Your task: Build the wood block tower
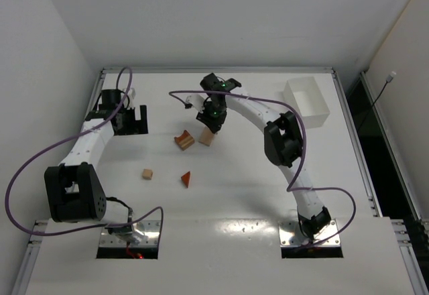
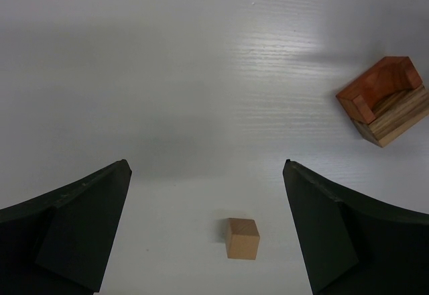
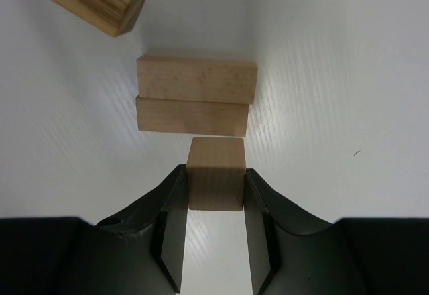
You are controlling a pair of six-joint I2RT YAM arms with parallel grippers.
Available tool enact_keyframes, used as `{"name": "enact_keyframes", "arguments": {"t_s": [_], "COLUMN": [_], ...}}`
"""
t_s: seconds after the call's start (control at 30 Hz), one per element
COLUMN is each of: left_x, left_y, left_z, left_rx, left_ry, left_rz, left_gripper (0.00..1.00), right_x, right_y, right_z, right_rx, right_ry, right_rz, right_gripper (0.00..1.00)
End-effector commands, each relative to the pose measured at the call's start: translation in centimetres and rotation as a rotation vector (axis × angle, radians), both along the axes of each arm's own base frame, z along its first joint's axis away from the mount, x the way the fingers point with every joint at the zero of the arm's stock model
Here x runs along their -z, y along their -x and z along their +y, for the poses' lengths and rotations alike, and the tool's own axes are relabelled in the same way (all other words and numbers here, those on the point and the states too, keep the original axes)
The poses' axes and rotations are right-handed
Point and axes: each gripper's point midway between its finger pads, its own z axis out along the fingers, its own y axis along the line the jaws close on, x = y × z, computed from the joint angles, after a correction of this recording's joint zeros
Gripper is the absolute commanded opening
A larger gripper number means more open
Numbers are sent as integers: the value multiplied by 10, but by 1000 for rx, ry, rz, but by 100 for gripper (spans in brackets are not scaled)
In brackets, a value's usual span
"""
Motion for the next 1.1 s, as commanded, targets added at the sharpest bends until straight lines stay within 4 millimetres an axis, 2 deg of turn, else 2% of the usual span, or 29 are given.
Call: {"name": "enact_keyframes", "arguments": {"t_s": [0.0,0.07,0.27,0.5,0.83,1.0,1.07], "left_x": [-2,-2,-2,-2,1,4,4], "left_y": [-4,-4,-4,-4,-2,-2,-2], "left_z": [2,2,2,2,5,8,8], "left_rx": [-11,-11,-11,-11,-21,-30,-30], "left_ry": [11,11,11,11,12,13,13], "left_rz": [-24,-24,-24,-24,-14,-5,-5], "left_gripper": [97,97,97,97,97,97,97], "right_x": [-21,-17,-14,2,10,10,13], "right_y": [-6,-2,-7,-10,-17,-17,-18], "right_z": [24,28,38,37,40,40,38], "right_rx": [-20,-31,-30,-24,-20,-20,-16], "right_ry": [-74,-69,-88,-61,-58,-58,-50], "right_rz": [-48,-41,-58,-52,-64,-64,-70], "right_gripper": [0,0,0,0,0,13,22]}}
